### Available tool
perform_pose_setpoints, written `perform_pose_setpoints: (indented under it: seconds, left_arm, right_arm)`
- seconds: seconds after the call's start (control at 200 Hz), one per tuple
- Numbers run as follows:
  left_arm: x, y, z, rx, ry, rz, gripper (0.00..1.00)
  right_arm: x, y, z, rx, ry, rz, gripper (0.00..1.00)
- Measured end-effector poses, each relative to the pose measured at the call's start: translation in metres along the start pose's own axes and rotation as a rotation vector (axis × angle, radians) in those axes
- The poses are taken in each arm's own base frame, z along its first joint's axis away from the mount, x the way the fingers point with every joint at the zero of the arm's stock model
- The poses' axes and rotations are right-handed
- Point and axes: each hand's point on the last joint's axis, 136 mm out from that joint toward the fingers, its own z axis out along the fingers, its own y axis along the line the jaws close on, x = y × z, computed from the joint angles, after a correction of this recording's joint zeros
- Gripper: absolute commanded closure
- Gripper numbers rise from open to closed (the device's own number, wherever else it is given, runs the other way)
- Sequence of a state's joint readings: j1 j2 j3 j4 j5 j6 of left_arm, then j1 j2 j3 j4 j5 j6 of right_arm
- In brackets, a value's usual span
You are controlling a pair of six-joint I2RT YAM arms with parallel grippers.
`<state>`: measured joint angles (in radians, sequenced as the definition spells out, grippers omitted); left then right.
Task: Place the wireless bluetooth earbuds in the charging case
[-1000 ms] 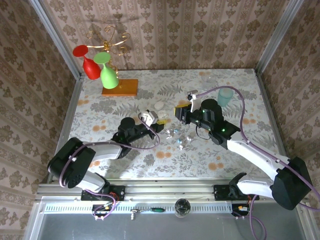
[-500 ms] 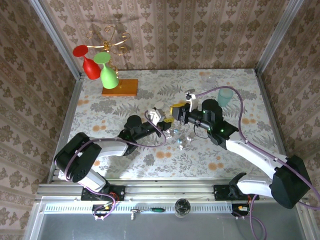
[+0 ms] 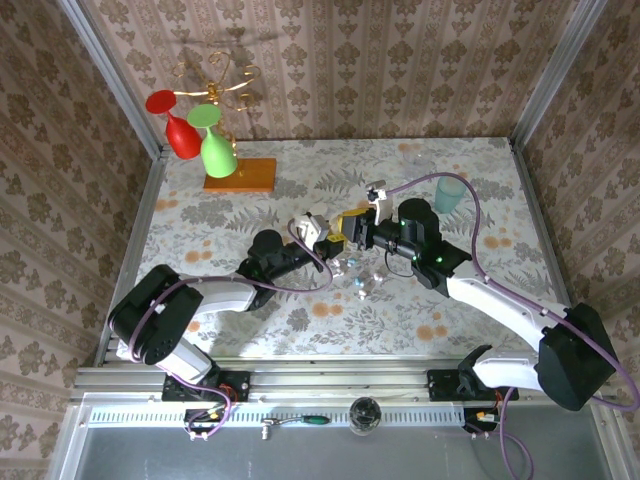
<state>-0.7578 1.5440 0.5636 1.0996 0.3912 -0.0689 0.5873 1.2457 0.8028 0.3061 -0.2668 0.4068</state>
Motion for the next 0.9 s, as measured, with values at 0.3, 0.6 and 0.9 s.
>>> perform_pose_setpoints:
  seconds: [0.3, 0.6, 0.9]
  left_arm:
    - [0.0006, 0.0022, 0.0, -0.013, 0.002, -0.004, 1.0]
    - [0.0008, 0.0041, 0.0002, -0.023, 0.004, -0.012, 1.0]
    - [0.001, 0.0063, 0.001, -0.034, 0.008, -0.018, 1.0]
  right_arm:
    - [0.0001, -0.0009, 0.0, 0.005, 0.0, -0.012, 0.78]
    - [0.0008, -0.0018, 0.0, 0.009, 0.001, -0.014, 0.77]
    - [0.0019, -0.0046, 0.0005, 0.021, 0.001, -0.018, 0.74]
